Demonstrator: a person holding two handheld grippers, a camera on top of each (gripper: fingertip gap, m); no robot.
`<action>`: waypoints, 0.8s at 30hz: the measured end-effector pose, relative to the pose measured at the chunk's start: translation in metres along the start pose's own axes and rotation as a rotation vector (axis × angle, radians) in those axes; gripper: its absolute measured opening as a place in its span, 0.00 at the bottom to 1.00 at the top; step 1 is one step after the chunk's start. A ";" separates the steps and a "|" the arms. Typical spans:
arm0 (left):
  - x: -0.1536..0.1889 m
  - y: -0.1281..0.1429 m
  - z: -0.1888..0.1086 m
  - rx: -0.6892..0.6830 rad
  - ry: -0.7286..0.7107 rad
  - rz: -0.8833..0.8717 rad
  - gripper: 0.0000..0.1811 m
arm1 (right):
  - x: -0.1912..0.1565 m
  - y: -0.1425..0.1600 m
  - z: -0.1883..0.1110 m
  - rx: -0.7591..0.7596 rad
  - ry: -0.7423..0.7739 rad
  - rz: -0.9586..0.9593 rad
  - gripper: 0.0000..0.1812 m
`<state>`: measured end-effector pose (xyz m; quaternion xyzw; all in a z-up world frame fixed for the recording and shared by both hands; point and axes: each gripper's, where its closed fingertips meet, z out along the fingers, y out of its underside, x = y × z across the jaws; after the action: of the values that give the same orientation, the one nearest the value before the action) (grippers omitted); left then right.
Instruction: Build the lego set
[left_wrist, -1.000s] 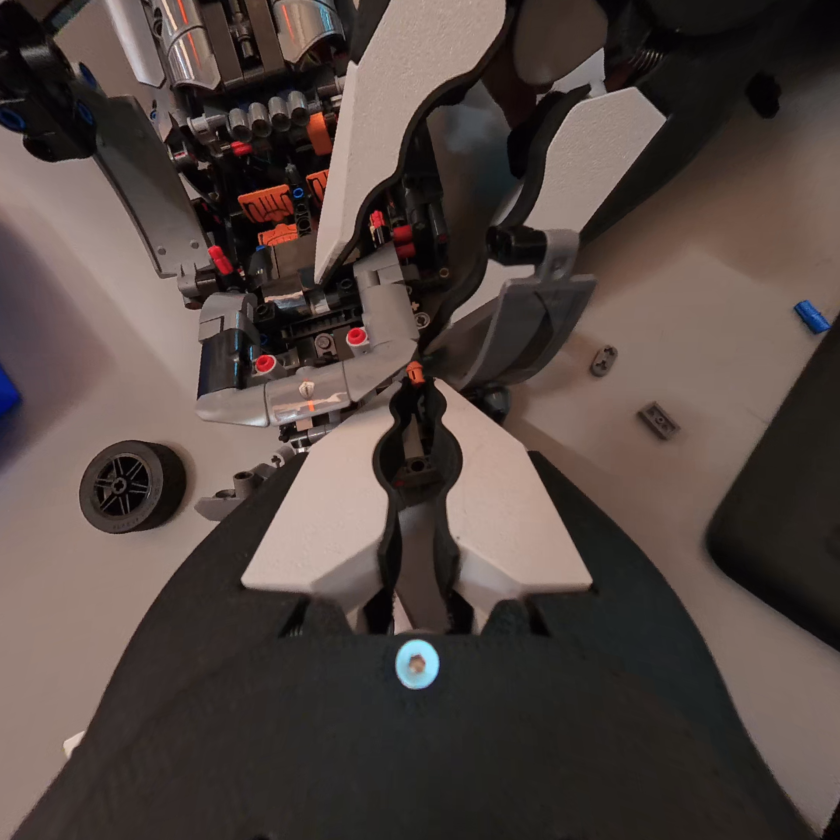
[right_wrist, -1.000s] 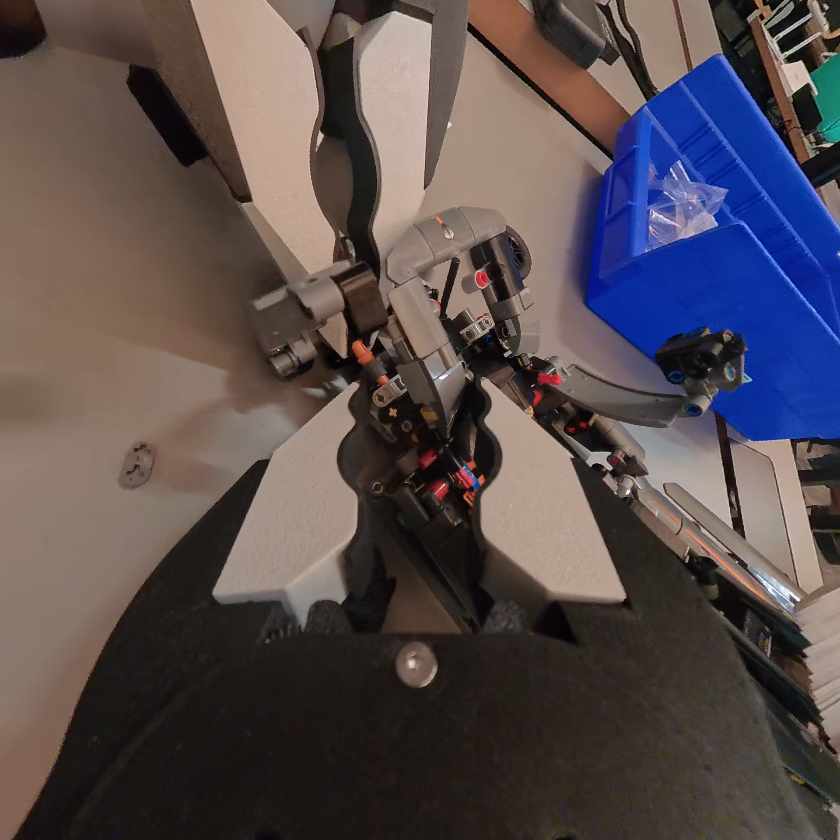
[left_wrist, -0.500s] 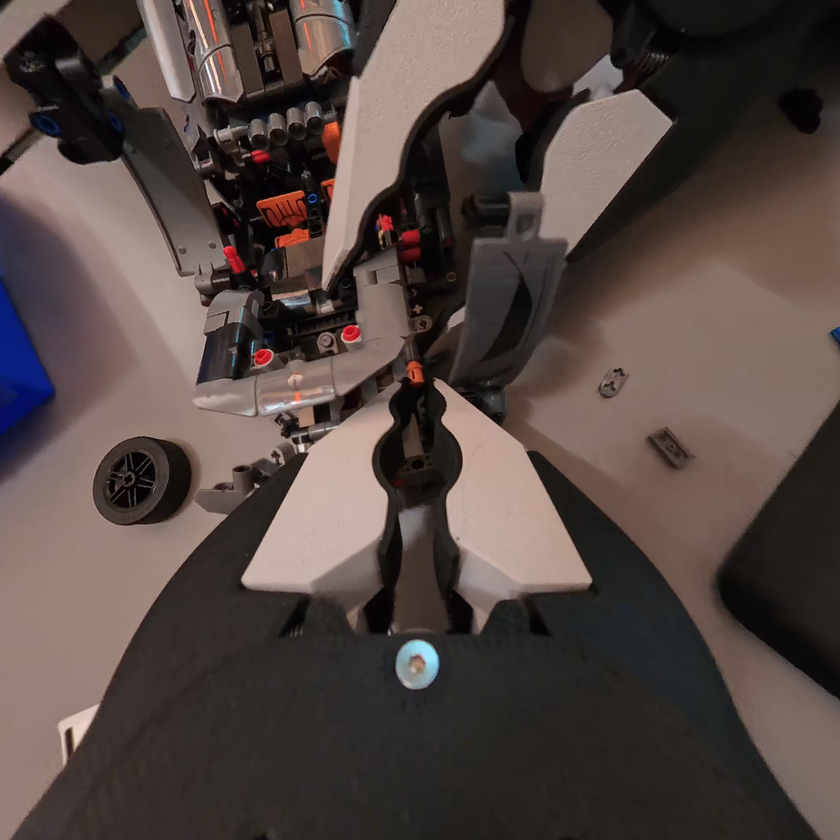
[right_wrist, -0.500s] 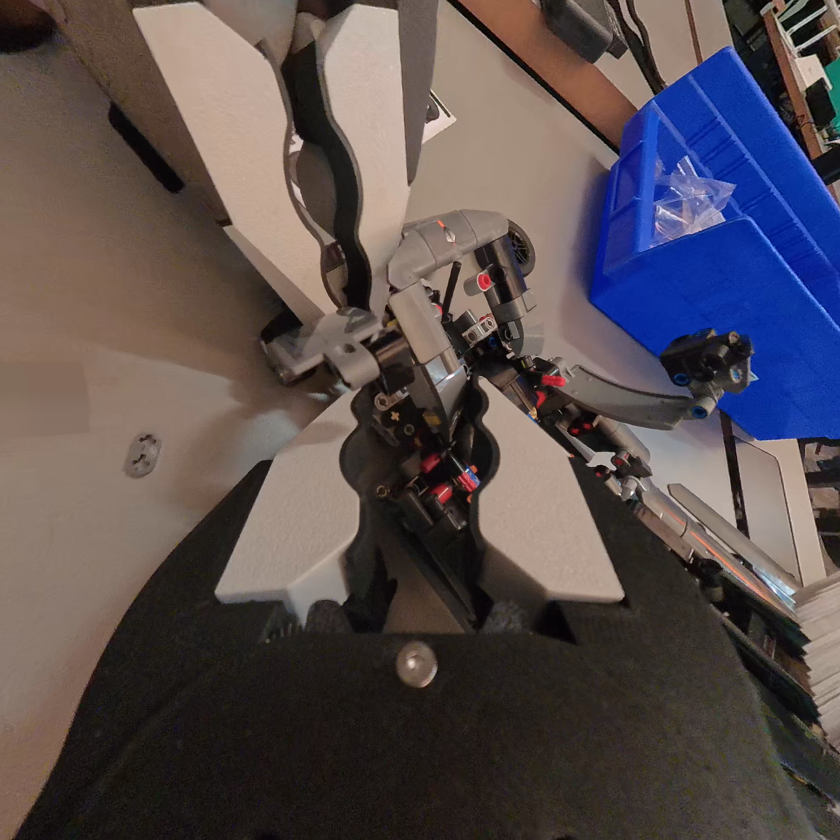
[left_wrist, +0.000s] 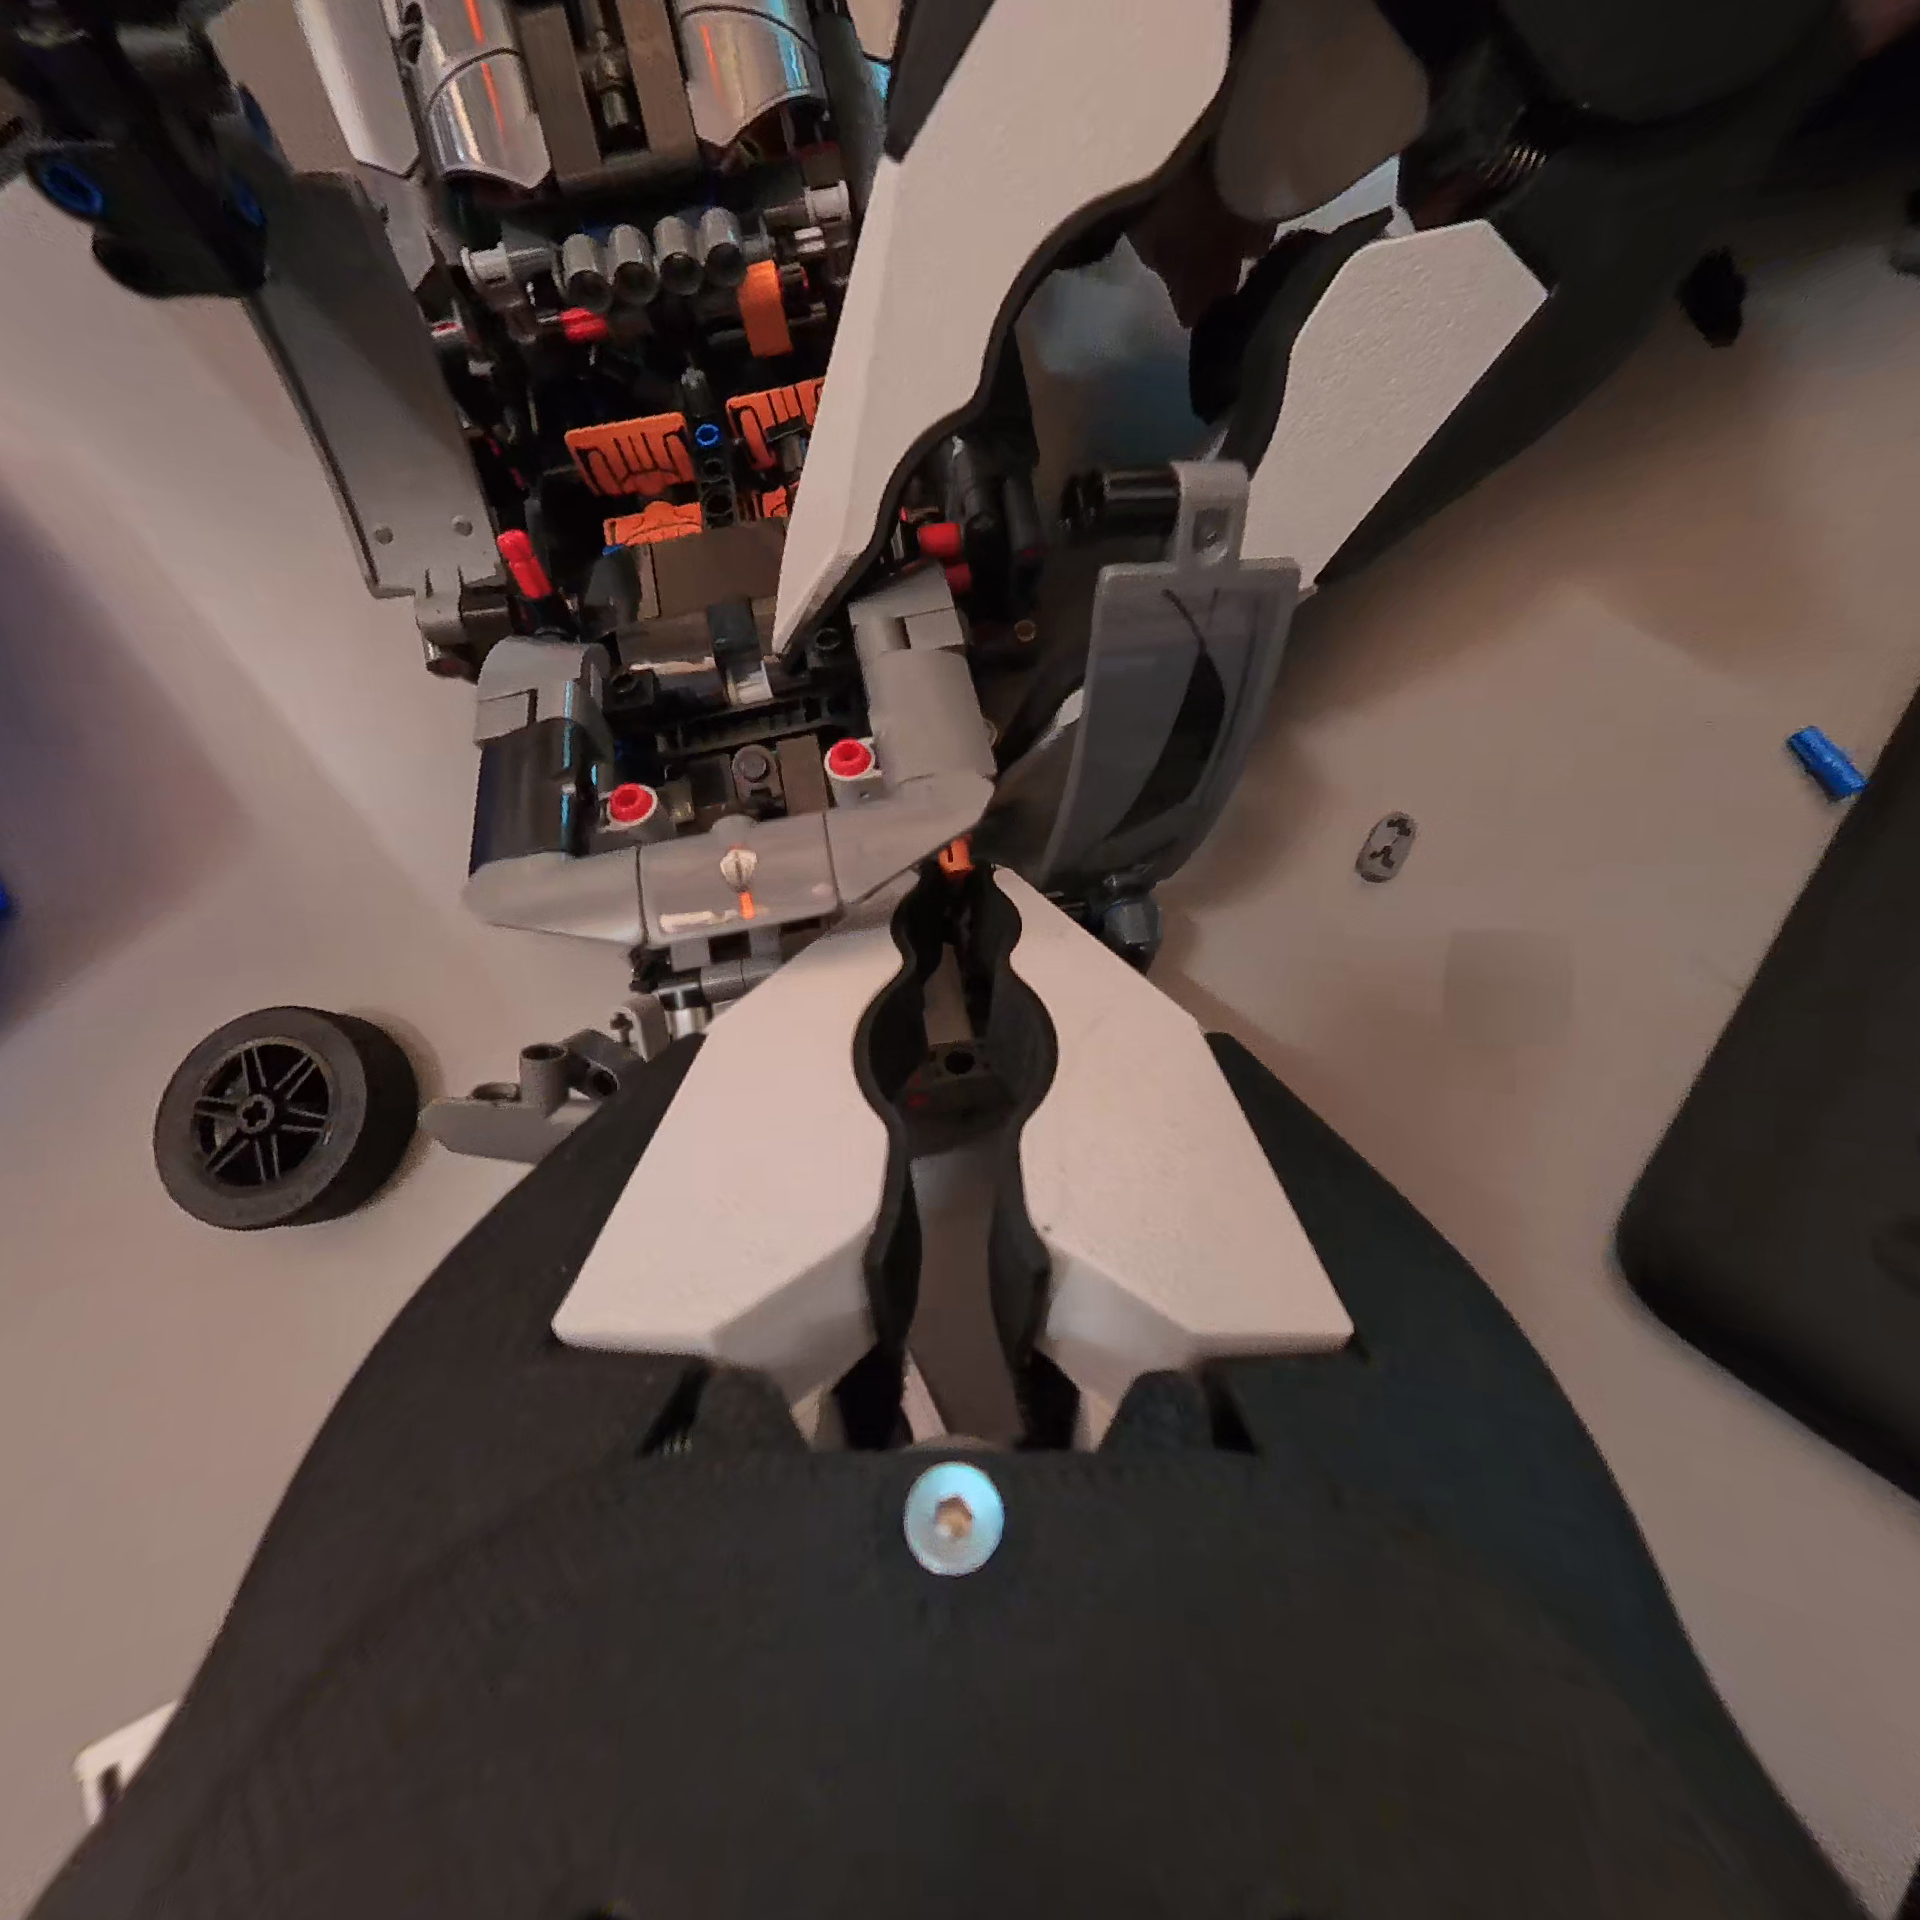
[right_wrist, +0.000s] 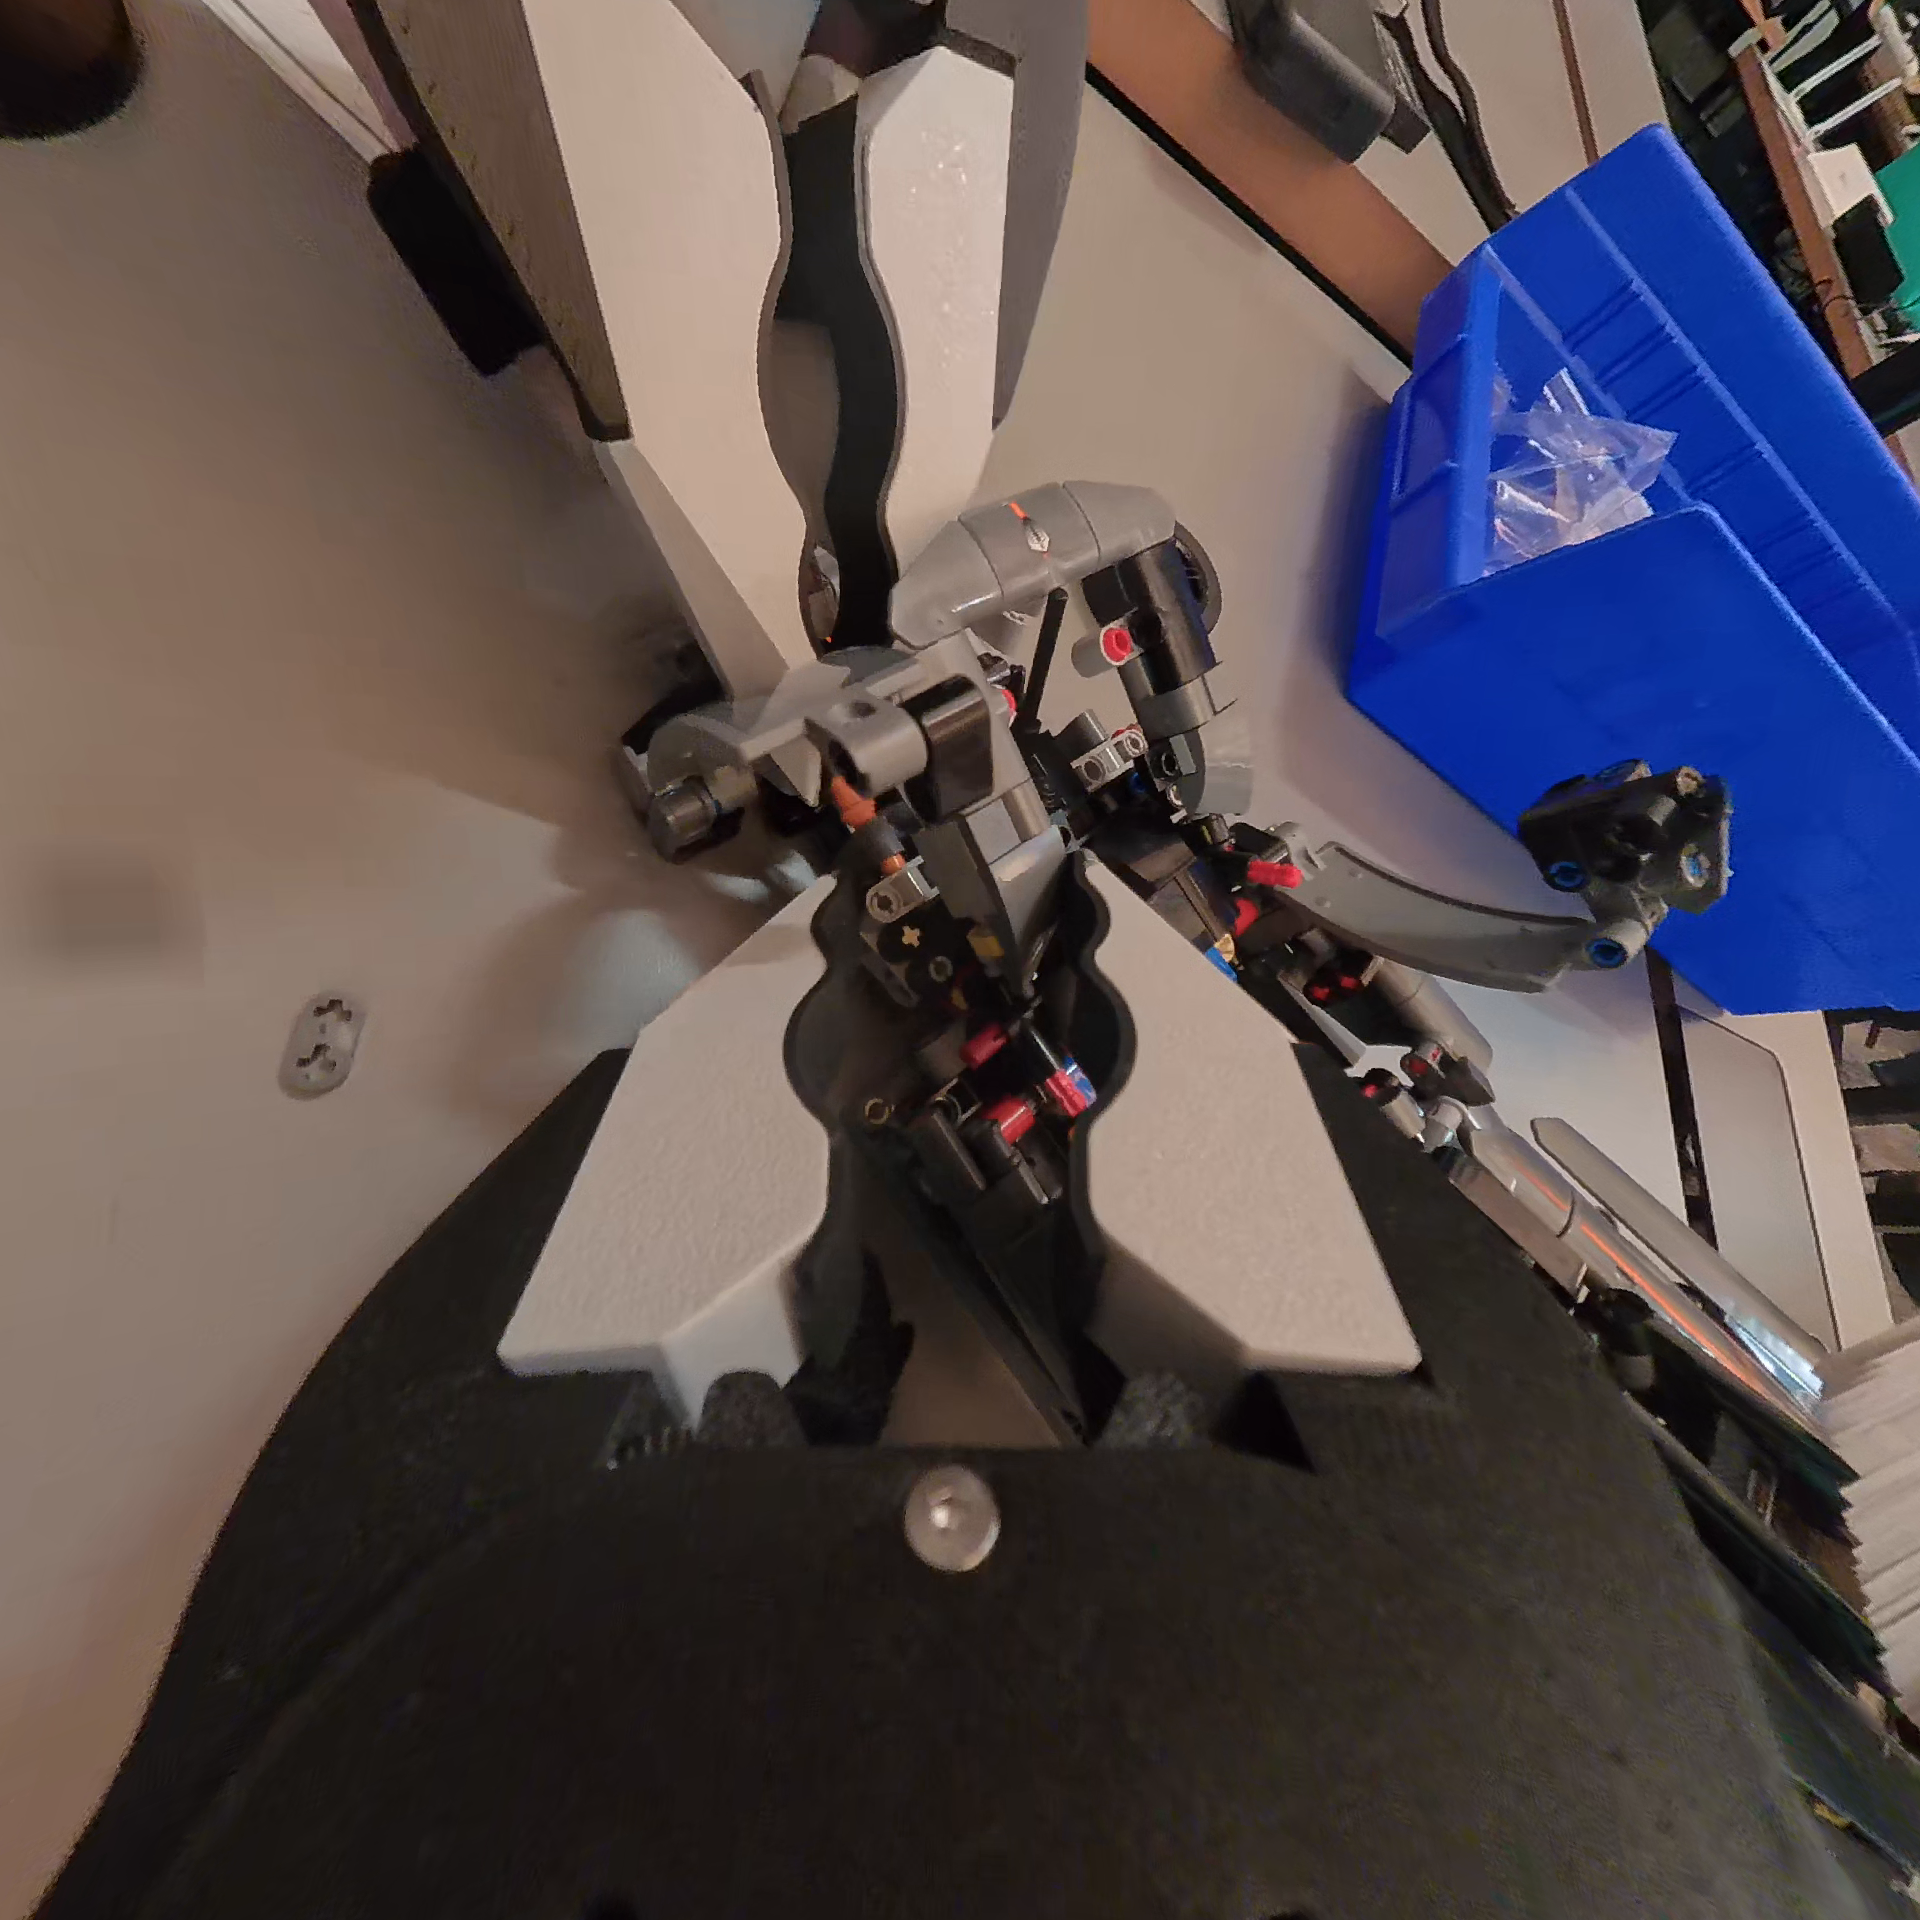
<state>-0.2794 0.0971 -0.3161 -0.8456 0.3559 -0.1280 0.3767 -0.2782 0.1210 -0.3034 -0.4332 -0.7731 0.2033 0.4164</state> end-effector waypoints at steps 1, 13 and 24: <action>0.000 0.000 0.000 0.013 0.001 -0.019 0.01 | 0.000 0.000 0.000 0.001 -0.002 0.001 0.21; 0.002 -0.002 0.001 -0.031 -0.076 -0.016 0.05 | -0.003 -0.001 -0.002 0.008 -0.028 0.018 0.21; 0.005 -0.005 0.008 0.016 0.058 -0.140 0.02 | -0.003 -0.002 -0.003 0.011 -0.039 0.022 0.21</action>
<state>-0.2698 0.1005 -0.3182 -0.8613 0.3057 -0.1814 0.3630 -0.2759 0.1173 -0.3021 -0.4351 -0.7751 0.2206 0.4014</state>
